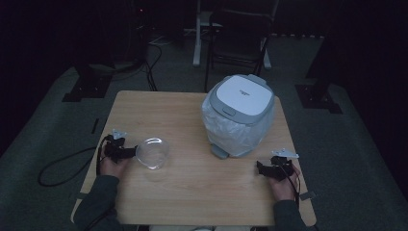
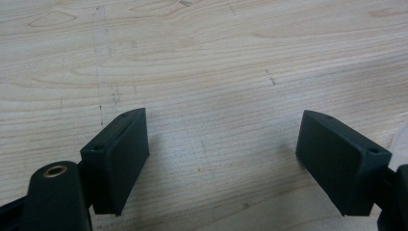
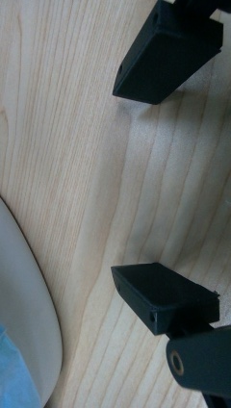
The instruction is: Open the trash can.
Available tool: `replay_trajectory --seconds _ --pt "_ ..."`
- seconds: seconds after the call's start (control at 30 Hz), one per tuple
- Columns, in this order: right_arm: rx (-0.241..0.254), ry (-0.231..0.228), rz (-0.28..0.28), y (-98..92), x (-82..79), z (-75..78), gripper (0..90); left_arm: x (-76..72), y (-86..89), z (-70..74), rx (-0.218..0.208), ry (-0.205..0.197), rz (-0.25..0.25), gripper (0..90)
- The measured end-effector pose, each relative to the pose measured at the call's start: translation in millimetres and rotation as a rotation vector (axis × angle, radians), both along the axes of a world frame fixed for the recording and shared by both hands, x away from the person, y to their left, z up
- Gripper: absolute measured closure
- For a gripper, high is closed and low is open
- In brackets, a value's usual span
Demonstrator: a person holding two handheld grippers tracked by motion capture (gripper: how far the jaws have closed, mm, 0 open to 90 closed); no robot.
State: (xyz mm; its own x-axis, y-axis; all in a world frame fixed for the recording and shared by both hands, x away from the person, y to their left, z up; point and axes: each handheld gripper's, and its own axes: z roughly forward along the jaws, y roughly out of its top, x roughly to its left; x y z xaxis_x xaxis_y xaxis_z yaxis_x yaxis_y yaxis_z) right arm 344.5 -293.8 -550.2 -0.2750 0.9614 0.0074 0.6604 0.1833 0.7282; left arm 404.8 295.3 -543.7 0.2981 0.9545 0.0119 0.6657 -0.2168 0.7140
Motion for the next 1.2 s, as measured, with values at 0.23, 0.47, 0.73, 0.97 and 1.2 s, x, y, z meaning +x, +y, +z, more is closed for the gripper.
replay_trajectory --seconds 0.23,0.47,0.73,0.97,1.2 --pt "0.001 -0.001 -0.013 1.9 0.3 0.1 15.0 -0.5 -0.3 0.0 0.0 0.0 0.0 19.9" --pt "-0.003 0.009 -0.003 3.2 1.9 0.4 12.6 -0.8 -0.4 0.0 0.0 0.0 0.0 19.9" --pt "-0.007 0.025 -0.006 5.7 2.5 1.8 12.6 -1.5 -0.6 -0.1 -0.001 -0.001 0.003 19.9" --pt "-0.009 0.039 -0.006 6.4 2.9 3.0 12.7 -1.6 -0.6 -0.1 0.0 0.0 0.003 19.9" --pt "0.023 0.035 0.003 7.1 0.5 9.0 17.1 -1.5 -0.6 -0.1 -0.001 -0.001 0.004 19.9"
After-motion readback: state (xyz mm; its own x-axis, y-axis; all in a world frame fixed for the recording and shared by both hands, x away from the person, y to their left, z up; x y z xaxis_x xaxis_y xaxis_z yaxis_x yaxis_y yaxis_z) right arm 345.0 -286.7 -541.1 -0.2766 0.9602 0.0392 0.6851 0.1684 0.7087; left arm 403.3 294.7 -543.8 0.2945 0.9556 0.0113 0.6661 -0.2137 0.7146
